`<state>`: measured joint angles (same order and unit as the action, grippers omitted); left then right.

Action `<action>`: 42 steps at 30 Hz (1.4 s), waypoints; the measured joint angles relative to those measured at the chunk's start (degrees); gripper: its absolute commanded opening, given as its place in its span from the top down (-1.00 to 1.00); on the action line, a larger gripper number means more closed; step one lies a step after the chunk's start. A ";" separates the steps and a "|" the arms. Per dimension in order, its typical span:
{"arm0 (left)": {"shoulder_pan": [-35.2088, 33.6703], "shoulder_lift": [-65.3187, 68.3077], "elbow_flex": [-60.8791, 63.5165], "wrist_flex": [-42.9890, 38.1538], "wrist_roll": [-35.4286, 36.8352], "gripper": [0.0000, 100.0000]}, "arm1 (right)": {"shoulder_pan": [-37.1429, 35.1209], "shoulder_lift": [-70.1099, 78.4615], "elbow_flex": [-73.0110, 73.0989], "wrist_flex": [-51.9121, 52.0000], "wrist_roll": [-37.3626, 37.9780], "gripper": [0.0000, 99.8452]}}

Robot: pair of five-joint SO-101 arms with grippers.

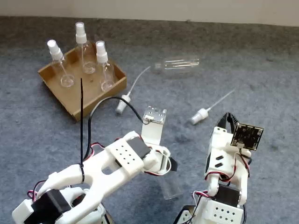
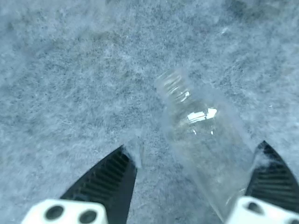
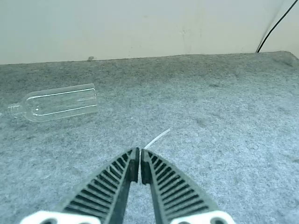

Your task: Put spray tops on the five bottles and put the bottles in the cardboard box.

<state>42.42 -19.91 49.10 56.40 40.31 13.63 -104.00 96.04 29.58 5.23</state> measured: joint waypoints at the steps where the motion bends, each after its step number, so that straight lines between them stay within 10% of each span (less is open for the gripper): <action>1: 0.00 0.00 0.79 -1.05 0.00 0.42 | 0.00 0.00 0.00 0.00 0.00 0.98; 36: -0.44 0.09 9.05 -1.76 2.29 0.43 | 0.00 0.00 0.00 0.00 0.00 0.98; 42: -2.99 0.09 9.05 -1.76 2.37 0.76 | 0.00 0.00 0.00 0.00 0.00 0.98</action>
<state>39.43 -19.82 58.15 54.64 42.68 13.63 -104.00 96.04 29.58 5.23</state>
